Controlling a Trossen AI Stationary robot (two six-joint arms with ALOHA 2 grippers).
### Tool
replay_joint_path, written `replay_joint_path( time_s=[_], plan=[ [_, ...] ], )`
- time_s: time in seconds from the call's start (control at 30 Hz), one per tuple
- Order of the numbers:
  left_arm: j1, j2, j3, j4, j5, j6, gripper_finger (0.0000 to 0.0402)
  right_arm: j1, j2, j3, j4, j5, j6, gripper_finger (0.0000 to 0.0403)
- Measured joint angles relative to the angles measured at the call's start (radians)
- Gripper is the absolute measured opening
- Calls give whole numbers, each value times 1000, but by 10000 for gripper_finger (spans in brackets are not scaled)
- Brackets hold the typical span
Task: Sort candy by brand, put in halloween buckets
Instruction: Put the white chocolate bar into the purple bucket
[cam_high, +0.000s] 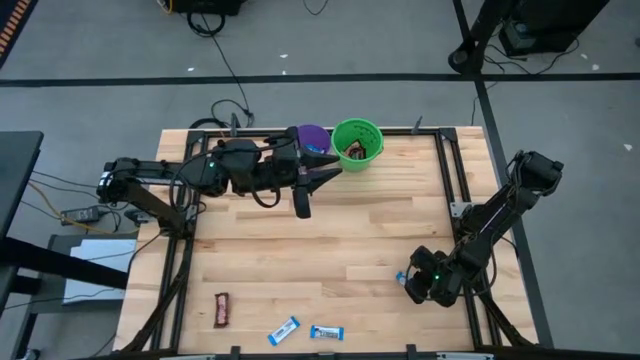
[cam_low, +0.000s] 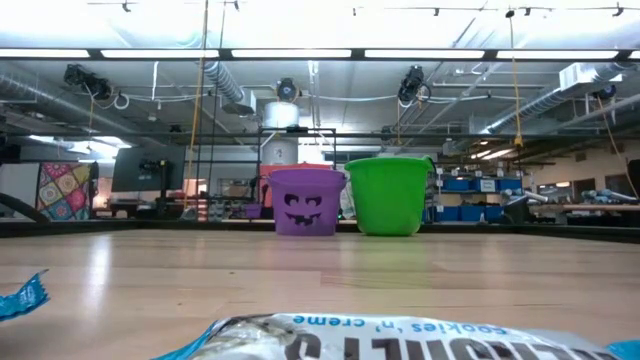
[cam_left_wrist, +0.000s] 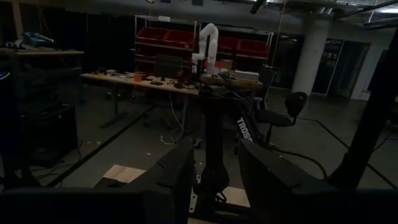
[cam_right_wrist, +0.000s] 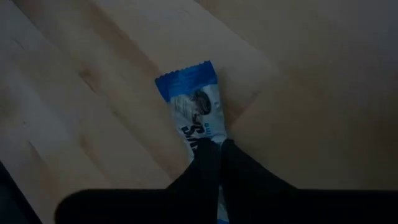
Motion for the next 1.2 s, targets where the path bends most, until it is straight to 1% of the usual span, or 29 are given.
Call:
replay_joint_path(
  time_s=[0.13,0.17,0.3,0.43,0.6,0.67,0.73,0.8,0.87,0.93,1.0,1.07,1.2],
  plan=[
    [0,0,0,0,0,0,131,0,-4,3,-5,17,-3,10],
    [0,0,0,0,0,0,131,0,-10,9,-9,37,-15,7],
    [0,0,0,-1,0,0,131,-12,-61,58,-5,176,-79,5],
    [2,0,0,-1,-1,0,131,-50,-138,112,-33,313,-193,3],
    [7,0,0,-1,-1,-7,131,-122,-256,177,-43,463,-424,2],
    [7,0,0,0,-2,-7,131,-153,-307,202,-20,514,-534,2],
    [7,0,0,-1,-2,-7,131,-179,-359,213,54,555,-678,2],
    [7,0,0,-1,-2,-7,131,-200,-411,216,190,565,-842,2],
    [7,0,0,-1,-2,-7,131,-212,-453,217,347,531,-1032,2],
    [7,0,0,-1,-2,-7,131,-213,-481,217,506,454,-1215,2],
    [7,0,0,-1,-2,-1,131,-211,-498,217,658,338,-1380,2],
    [9,0,0,-1,-2,6,131,-204,-503,217,785,206,-1499,2],
    [29,-2,0,-2,-2,56,131,-202,-498,217,972,-65,-1616,2]
  ],
)
